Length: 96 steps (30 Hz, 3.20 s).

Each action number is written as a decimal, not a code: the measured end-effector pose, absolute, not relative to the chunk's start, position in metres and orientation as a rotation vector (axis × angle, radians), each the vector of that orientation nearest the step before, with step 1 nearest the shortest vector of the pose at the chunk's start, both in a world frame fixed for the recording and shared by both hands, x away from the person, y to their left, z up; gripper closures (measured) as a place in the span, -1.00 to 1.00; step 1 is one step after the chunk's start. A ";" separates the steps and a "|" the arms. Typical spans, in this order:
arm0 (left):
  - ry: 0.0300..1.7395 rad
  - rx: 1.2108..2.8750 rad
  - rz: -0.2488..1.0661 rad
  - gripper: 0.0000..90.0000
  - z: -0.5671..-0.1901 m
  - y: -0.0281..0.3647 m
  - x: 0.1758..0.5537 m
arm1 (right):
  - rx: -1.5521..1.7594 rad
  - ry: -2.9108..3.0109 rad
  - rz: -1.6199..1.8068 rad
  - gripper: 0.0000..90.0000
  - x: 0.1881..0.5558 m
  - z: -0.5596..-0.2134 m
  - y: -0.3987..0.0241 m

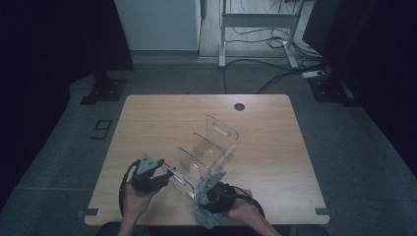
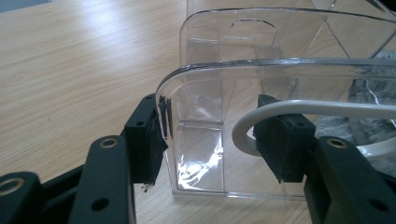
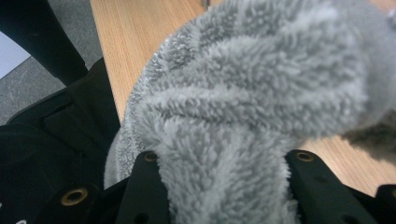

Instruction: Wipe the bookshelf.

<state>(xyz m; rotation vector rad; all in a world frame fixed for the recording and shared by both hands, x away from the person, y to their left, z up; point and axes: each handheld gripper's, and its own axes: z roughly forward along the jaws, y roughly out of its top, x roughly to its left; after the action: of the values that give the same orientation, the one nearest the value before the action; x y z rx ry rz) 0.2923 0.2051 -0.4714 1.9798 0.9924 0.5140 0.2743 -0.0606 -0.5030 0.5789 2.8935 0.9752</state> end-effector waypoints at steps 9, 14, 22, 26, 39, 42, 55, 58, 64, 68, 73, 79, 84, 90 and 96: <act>0.994 1.971 0.522 0.00 -0.472 0.210 0.294 | 0.633 2.854 0.998 0.44 0.278 -0.489 -0.085; 0.987 1.971 0.527 0.00 -0.473 0.211 0.294 | 0.698 2.805 1.030 0.44 0.284 -0.480 -0.101; 0.985 1.967 0.530 0.00 -0.473 0.212 0.294 | 0.786 2.733 1.066 0.44 0.296 -0.469 -0.122; 0.987 1.963 0.527 0.00 -0.474 0.212 0.294 | 0.815 2.686 1.096 0.44 0.301 -0.460 -0.134; 0.989 1.958 0.524 -0.01 -0.474 0.213 0.295 | 0.910 2.566 1.110 0.44 0.314 -0.444 -0.169; 0.989 1.958 0.522 -0.01 -0.474 0.213 0.295 | 0.936 2.542 1.110 0.44 0.316 -0.441 -0.178; 0.992 1.942 0.502 -0.01 -0.476 0.214 0.296 | 1.085 2.431 1.090 0.42 0.327 -0.437 -0.223; 0.992 1.940 0.500 -0.01 -0.476 0.215 0.296 | 1.106 2.415 1.078 0.42 0.329 -0.437 -0.231; 0.991 1.936 0.494 -0.01 -0.476 0.215 0.296 | 1.196 2.337 1.065 0.41 0.332 -0.435 -0.256; 0.990 1.934 0.488 -0.01 -0.476 0.216 0.296 | 1.255 2.285 1.036 0.41 0.333 -0.436 -0.275; 0.989 1.931 0.484 -0.02 -0.477 0.216 0.297 | 1.297 2.293 0.967 0.39 0.340 -0.451 -0.280; 0.992 1.927 0.482 -0.02 -0.477 0.217 0.297 | 1.339 2.336 0.872 0.34 0.350 -0.475 -0.281; 0.998 1.921 0.477 -0.03 -0.478 0.217 0.297 | 1.359 2.363 0.831 0.29 0.357 -0.493 -0.283; 1.000 1.919 0.471 -0.05 -0.478 0.218 0.298 | 1.366 2.407 0.769 0.17 0.363 -0.511 -0.284; 1.004 1.919 0.476 -0.09 -0.478 0.218 0.298 | 1.340 2.459 0.732 -0.09 0.366 -0.520 -0.280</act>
<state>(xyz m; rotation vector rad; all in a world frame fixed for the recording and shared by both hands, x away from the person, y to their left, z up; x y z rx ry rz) 0.2982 0.2180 -0.4781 1.9186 1.0044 0.4758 0.3656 -0.2801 -0.5200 1.3399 2.4588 0.7322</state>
